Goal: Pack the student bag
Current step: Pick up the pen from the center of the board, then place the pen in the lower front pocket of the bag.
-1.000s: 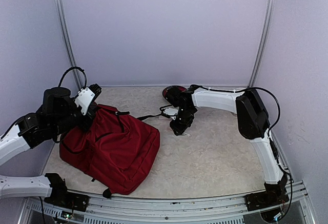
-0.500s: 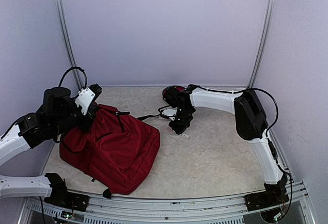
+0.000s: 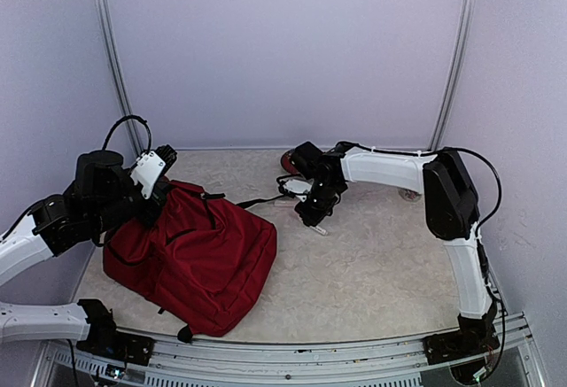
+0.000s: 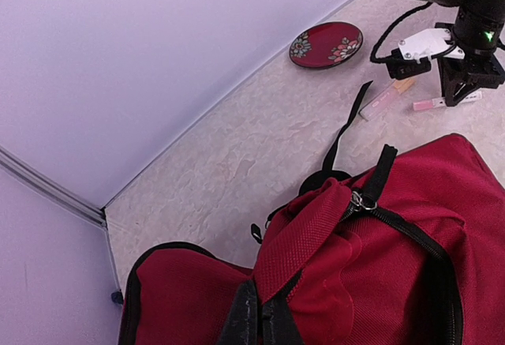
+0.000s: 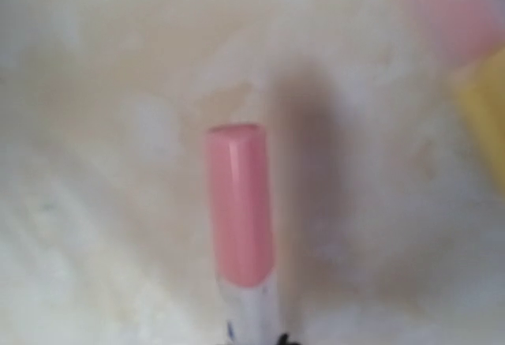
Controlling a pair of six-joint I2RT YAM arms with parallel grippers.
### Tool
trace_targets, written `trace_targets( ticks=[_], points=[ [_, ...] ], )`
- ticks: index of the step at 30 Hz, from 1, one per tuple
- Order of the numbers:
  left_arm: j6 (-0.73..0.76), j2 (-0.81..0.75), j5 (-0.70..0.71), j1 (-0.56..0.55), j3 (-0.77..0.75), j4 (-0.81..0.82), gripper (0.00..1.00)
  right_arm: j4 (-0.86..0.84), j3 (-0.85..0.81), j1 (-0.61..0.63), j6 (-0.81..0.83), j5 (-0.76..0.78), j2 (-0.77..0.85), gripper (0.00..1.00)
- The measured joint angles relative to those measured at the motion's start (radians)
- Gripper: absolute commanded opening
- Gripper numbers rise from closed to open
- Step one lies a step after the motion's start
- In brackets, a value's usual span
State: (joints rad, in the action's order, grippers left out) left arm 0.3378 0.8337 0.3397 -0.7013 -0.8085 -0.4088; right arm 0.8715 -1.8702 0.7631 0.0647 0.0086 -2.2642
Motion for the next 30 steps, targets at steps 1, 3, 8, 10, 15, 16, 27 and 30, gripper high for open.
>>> trace_targets(
  ticks=[1, 3, 8, 10, 15, 16, 27, 30],
  points=[
    [0.000, 0.000, 0.000, 0.000, 0.000, 0.000, 0.00, -0.008, 0.004, 0.000, -0.001, -0.007, 0.017, 0.00],
    [0.000, 0.000, -0.002, 0.000, 0.000, 0.000, 0.00, -0.020, 0.004, 0.000, -0.002, -0.016, 0.044, 0.00],
    [0.000, 0.001, -0.021, 0.000, 0.000, 0.004, 0.00, -0.080, 0.025, 0.000, 0.002, -0.070, 0.136, 0.00],
    [0.000, 0.004, -0.034, 0.000, 0.000, 0.006, 0.00, -0.162, 0.088, -0.002, 0.013, -0.167, 0.212, 0.00],
    [0.001, 0.002, -0.146, 0.007, -0.001, 0.007, 0.00, -0.439, 0.269, 0.016, 0.045, -0.490, 0.420, 0.00],
    [0.002, 0.000, -0.184, 0.008, -0.001, 0.007, 0.00, -0.527, 0.311, 0.033, 0.048, -0.563, 0.460, 0.00],
    [-0.024, 0.060, -0.433, 0.016, -0.034, 0.017, 0.00, -0.957, 0.301, 0.220, 0.205, -0.884, 0.335, 0.00],
    [-0.027, 0.062, -0.450, 0.022, -0.034, 0.017, 0.00, -0.930, 0.279, 0.228, 0.328, -0.859, 0.275, 0.00]
  ],
)
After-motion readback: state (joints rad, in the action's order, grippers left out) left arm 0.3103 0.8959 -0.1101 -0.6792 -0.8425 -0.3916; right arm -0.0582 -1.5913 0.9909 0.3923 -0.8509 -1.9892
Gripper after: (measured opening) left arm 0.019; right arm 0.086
